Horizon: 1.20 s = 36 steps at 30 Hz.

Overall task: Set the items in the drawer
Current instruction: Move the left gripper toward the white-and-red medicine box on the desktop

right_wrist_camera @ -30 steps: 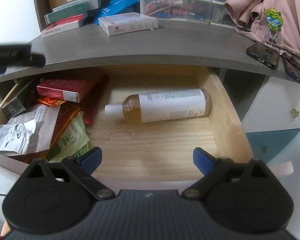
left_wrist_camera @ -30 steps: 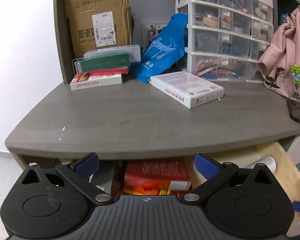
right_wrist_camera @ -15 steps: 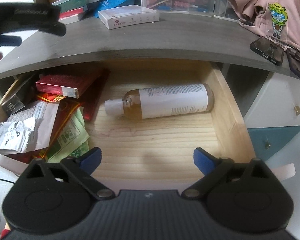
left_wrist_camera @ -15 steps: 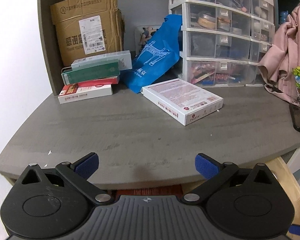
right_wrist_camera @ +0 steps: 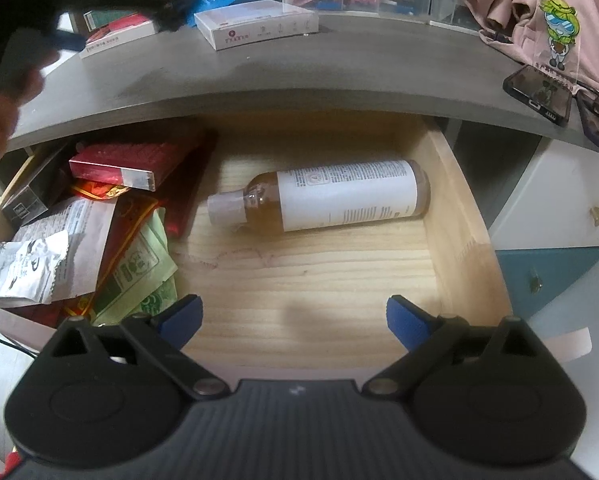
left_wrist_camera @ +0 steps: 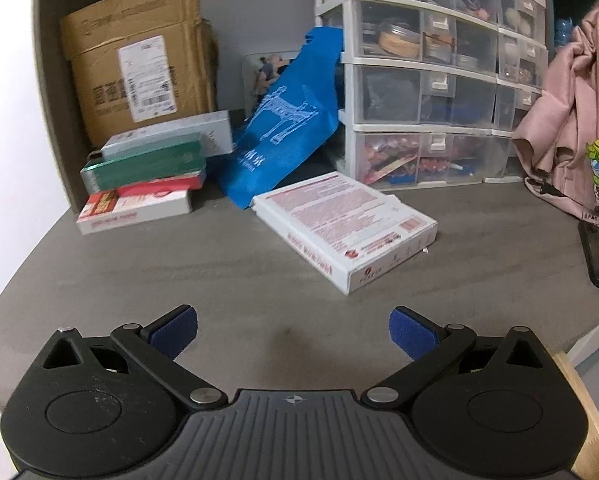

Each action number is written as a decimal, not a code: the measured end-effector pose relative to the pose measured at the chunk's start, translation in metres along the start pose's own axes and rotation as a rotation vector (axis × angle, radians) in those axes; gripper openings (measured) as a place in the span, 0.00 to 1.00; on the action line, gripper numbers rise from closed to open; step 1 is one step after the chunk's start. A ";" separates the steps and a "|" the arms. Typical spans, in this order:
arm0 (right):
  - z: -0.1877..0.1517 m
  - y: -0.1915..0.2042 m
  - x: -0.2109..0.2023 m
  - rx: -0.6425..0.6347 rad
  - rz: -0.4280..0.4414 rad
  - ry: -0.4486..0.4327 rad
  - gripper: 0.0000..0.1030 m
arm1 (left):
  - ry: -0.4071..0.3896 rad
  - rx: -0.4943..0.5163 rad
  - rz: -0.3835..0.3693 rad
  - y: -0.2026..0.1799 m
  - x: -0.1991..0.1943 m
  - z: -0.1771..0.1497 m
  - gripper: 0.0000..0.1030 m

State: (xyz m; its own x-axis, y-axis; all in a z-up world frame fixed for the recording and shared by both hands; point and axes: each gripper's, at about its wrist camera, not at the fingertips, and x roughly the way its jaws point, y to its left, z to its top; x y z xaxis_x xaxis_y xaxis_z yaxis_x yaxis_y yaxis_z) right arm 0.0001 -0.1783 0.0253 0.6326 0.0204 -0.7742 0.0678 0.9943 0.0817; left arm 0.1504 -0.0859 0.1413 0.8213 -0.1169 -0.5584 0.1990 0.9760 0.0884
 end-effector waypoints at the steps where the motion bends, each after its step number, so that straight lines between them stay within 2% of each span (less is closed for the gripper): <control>1: 0.000 0.000 0.001 0.000 0.001 0.003 0.96 | 0.000 0.010 -0.002 -0.002 0.004 0.003 1.00; 11: 0.004 -0.002 0.007 0.011 0.029 0.044 0.97 | 0.033 0.007 -0.029 -0.005 0.046 0.022 1.00; 23: 0.006 -0.001 0.009 0.011 0.023 0.075 0.97 | 0.087 0.002 -0.052 -0.009 0.084 0.032 1.00; 36: 0.011 -0.002 0.003 0.028 0.062 0.066 0.97 | 0.101 0.013 -0.057 -0.014 0.097 0.033 1.00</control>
State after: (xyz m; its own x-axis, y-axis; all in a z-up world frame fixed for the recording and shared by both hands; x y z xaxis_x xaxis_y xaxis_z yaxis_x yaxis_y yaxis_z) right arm 0.0104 -0.1817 0.0291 0.5842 0.0891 -0.8067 0.0525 0.9877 0.1471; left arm 0.2445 -0.1170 0.1130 0.7504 -0.1521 -0.6432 0.2512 0.9658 0.0646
